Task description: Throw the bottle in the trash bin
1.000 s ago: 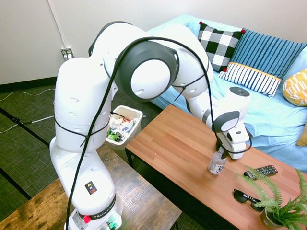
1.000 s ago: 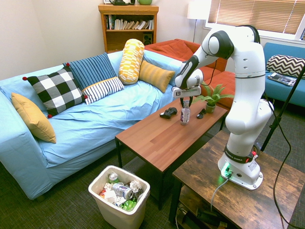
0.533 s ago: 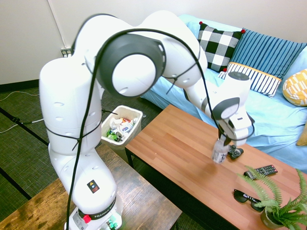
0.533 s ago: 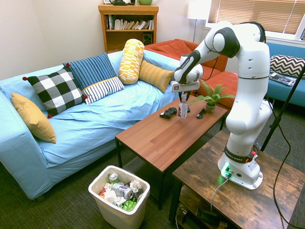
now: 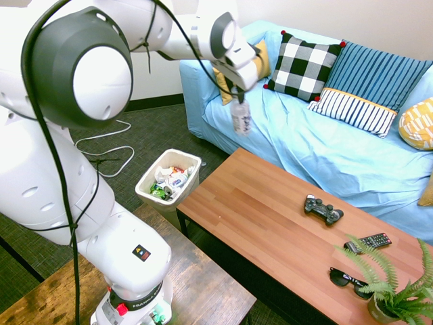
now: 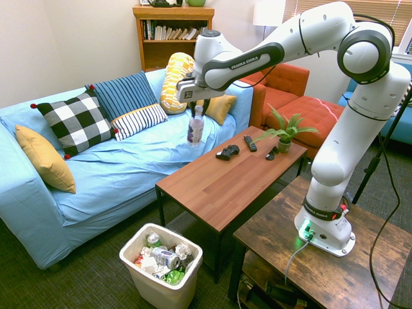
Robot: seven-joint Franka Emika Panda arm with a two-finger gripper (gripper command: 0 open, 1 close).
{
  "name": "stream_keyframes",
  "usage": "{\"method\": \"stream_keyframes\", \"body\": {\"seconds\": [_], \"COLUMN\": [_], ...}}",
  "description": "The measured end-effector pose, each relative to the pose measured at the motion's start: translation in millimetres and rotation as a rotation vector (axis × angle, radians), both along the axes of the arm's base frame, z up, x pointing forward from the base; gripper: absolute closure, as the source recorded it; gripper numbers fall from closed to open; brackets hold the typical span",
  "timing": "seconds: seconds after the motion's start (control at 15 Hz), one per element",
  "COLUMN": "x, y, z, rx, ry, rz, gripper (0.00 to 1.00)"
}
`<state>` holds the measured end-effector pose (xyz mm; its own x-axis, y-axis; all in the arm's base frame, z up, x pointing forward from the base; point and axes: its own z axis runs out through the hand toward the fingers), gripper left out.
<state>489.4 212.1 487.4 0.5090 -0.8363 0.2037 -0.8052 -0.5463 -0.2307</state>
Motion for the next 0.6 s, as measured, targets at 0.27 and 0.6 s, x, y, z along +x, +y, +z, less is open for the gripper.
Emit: {"method": "stream_keyframes", "body": {"seconds": [0.27, 0.6], "x": [-37, -61], "y": [157, 245], "z": [-73, -201], "rx": [-0.059, -0.128], "ry": [0.056, 0.157], "rz": [0.163, 0.249], "gripper": [1.0, 1.0]}}
